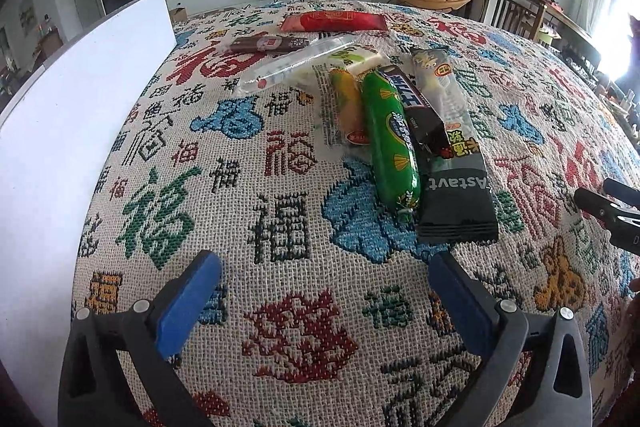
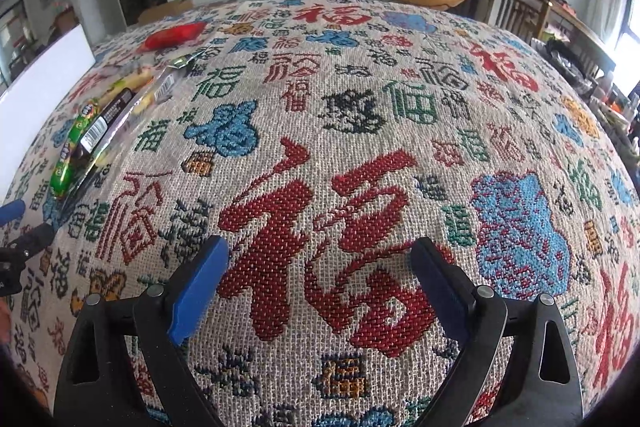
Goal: Organize snacks
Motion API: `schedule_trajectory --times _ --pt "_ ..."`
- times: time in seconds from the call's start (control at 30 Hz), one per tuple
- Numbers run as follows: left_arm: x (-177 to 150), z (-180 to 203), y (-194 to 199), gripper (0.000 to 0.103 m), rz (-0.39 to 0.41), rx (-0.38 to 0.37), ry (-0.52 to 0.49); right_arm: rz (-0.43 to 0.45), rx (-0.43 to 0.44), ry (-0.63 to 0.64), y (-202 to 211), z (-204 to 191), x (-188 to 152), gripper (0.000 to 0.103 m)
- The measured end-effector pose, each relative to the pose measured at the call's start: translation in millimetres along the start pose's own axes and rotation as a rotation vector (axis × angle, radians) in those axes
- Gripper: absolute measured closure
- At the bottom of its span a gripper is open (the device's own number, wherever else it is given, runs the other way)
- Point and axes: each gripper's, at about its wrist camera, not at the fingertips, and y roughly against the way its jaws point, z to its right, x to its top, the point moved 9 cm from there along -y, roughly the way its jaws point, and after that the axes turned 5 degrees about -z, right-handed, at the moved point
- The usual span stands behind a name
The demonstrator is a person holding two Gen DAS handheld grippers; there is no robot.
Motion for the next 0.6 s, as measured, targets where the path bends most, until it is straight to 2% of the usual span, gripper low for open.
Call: schedule_trajectory --times 0.6 --pt "0.4 -0.3 -0.5 0.0 0.0 -0.003 0.002 -0.001 0.004 0.0 -2.8 0.9 -0.8 0.008"
